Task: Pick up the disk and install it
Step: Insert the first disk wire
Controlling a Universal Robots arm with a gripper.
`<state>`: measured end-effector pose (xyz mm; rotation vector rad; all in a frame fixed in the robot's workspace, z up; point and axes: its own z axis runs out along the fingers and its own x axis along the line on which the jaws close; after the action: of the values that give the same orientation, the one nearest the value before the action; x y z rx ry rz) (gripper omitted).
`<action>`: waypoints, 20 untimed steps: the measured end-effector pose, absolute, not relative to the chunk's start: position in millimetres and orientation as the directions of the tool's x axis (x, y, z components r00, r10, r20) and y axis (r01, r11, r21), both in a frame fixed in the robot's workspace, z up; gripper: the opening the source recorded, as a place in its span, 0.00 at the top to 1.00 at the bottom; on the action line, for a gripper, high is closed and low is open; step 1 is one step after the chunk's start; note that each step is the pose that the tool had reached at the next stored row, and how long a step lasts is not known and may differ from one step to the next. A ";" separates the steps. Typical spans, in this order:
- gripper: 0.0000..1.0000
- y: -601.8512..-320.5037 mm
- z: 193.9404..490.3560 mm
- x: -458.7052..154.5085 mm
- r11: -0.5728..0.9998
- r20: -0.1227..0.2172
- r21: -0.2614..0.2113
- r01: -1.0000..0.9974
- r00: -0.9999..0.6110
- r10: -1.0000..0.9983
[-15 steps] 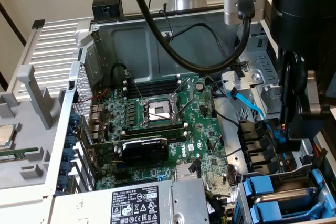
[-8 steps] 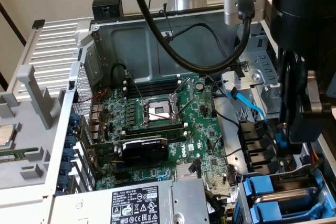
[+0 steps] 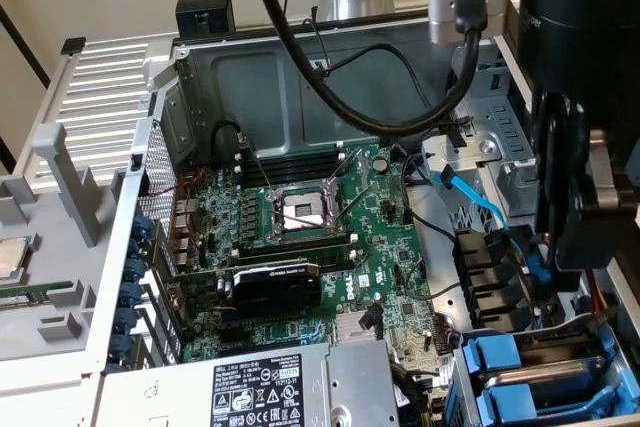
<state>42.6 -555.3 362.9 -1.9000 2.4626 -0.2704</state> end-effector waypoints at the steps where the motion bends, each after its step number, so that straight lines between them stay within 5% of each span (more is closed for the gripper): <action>1: 0.50 -555.3 365.0 42.6 0.244 0.089 -0.152 -0.958 -0.260 -0.962; 20: 0.50 -555.2 387.5 39.9 0.244 0.080 -0.187 -0.952 -0.263 -0.962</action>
<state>39.9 -555.2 387.5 -1.8759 2.4377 -0.3065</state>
